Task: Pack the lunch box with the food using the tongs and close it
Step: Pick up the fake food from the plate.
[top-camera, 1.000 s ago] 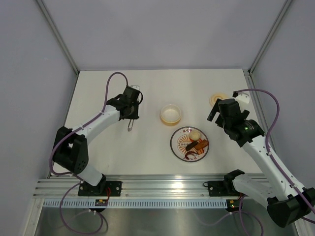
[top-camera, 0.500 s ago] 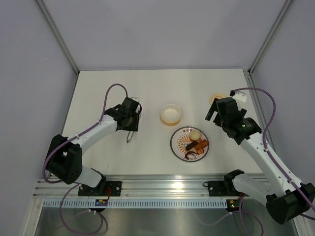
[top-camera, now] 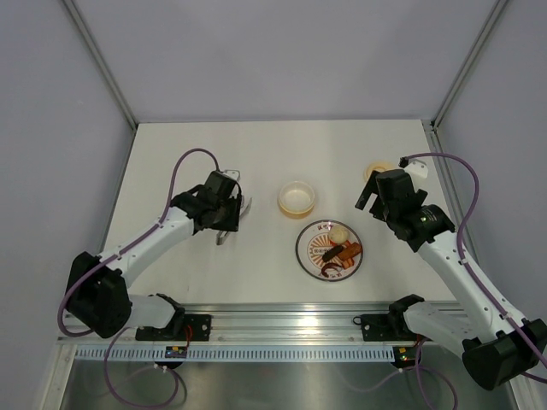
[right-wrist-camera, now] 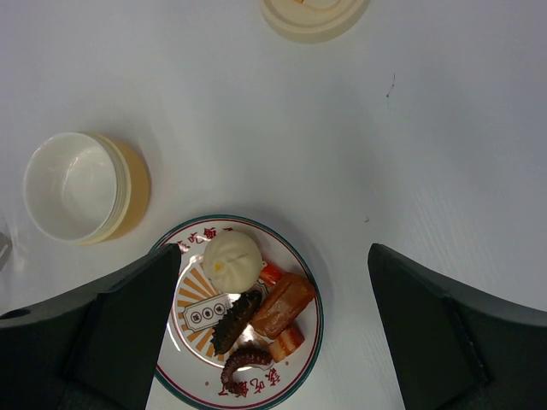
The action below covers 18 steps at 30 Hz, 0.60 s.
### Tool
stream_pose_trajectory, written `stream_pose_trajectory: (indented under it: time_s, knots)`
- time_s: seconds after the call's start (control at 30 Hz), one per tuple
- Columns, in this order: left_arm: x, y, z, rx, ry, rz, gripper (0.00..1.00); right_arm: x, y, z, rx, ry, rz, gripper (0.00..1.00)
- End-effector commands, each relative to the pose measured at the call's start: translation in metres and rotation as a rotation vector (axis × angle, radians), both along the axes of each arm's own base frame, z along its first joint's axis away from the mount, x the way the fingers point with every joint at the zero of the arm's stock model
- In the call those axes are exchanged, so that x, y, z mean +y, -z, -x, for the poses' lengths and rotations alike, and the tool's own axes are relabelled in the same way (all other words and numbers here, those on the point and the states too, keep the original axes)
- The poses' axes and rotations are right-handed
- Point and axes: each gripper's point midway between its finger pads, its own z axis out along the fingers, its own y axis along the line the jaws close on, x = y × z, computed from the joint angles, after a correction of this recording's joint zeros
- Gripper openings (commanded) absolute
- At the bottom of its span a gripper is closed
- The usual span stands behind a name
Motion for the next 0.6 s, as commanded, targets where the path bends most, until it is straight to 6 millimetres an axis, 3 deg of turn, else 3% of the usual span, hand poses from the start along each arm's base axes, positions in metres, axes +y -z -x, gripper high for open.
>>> stream_pose_trajectory:
  time_s: [0.0,0.3,0.57]
  knots:
    - [-0.007,-0.017,0.007,-0.029,0.033,0.051,0.4,0.003,-0.013,-0.001,-0.037,0.005,-0.04,0.99]
    - [-0.017,-0.058,0.024,-0.084,0.101,0.131,0.38,0.006,-0.01,-0.002,-0.027,0.004,-0.055,1.0]
    - [-0.04,-0.086,0.045,-0.121,0.214,0.17,0.38,-0.005,0.012,0.001,0.051,0.055,0.006,0.99]
